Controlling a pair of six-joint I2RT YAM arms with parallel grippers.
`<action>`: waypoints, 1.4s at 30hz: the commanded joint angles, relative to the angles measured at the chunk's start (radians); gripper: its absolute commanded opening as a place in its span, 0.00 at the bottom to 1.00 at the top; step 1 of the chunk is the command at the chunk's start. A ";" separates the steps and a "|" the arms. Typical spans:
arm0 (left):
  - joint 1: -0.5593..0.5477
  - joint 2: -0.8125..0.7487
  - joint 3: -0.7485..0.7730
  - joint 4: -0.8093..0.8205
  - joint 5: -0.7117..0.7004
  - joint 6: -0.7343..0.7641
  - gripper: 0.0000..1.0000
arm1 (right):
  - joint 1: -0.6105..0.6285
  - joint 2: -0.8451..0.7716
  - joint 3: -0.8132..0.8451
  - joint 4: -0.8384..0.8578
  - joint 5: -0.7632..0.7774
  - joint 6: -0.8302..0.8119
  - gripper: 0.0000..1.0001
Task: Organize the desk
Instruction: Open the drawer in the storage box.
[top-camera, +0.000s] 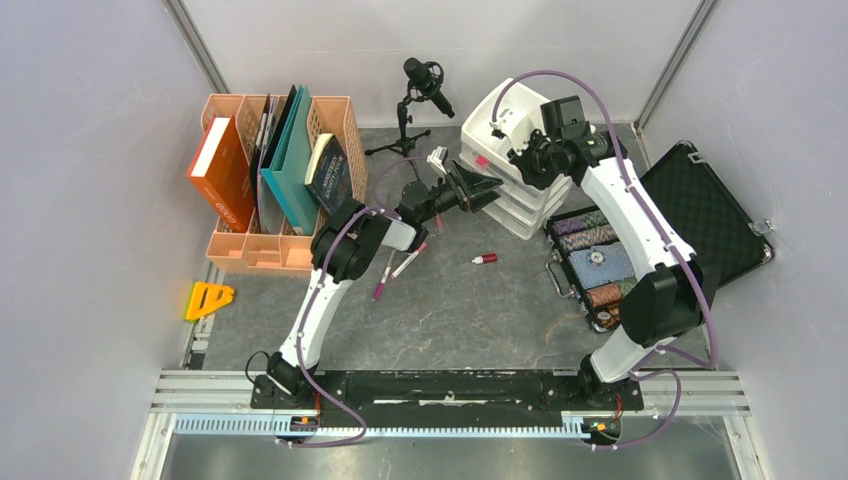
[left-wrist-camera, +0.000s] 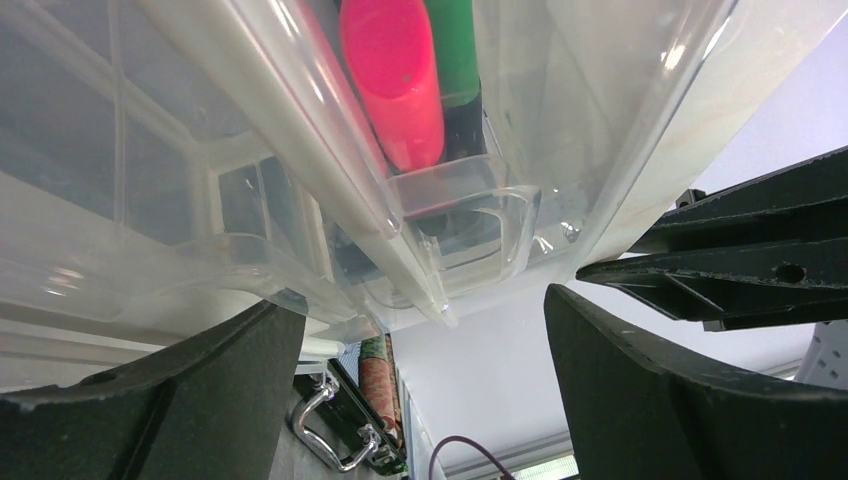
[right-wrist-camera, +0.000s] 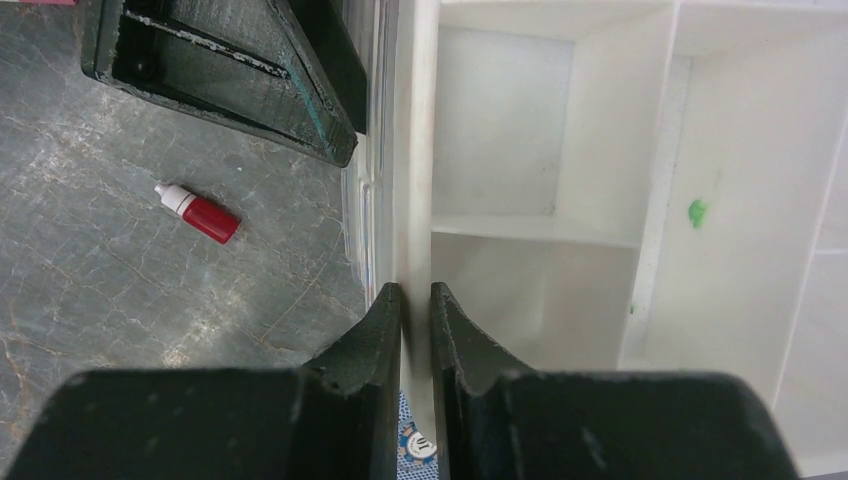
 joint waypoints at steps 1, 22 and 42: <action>-0.012 -0.027 0.038 0.139 0.014 -0.070 0.92 | -0.001 -0.026 -0.028 0.052 0.010 -0.001 0.00; -0.012 -0.220 -0.234 0.223 0.040 -0.015 0.84 | -0.021 -0.041 -0.062 0.061 0.047 -0.028 0.00; -0.010 -0.391 -0.472 0.167 0.056 0.105 0.87 | -0.025 -0.026 -0.028 0.048 0.072 -0.044 0.00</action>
